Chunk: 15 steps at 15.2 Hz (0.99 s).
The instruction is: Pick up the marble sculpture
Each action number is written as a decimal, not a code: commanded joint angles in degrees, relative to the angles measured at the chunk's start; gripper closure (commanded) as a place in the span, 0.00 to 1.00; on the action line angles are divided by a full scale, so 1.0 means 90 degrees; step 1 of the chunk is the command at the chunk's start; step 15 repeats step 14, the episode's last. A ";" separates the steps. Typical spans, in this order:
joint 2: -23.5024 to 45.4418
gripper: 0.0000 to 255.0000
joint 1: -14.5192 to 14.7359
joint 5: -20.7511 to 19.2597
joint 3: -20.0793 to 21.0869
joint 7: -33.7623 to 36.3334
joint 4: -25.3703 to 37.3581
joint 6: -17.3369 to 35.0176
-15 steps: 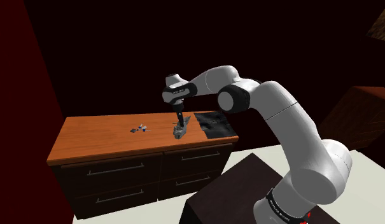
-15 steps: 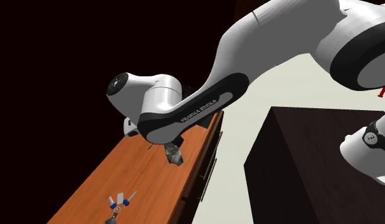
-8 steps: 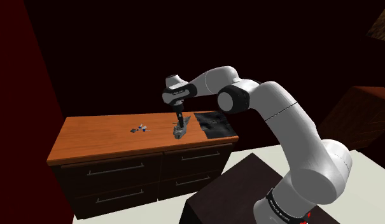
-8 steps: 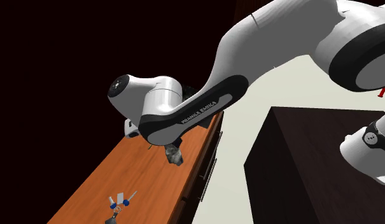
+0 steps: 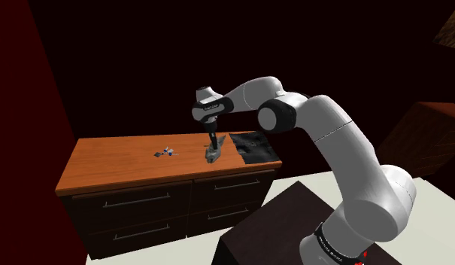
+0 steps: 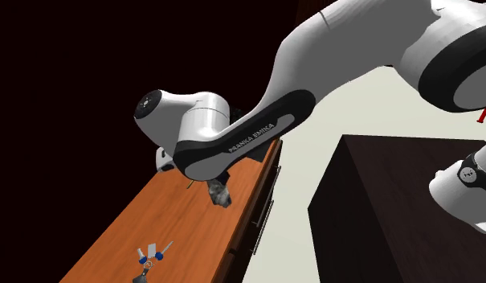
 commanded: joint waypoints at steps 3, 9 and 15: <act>-0.0274 1.00 0.0006 -0.0001 0.0000 -0.0021 -0.0149 -0.0121; -0.0638 1.00 0.0013 0.0001 0.0000 -0.0061 -0.0277 -0.0355; -0.0809 1.00 0.0017 0.0003 0.0000 -0.0086 -0.0304 -0.0496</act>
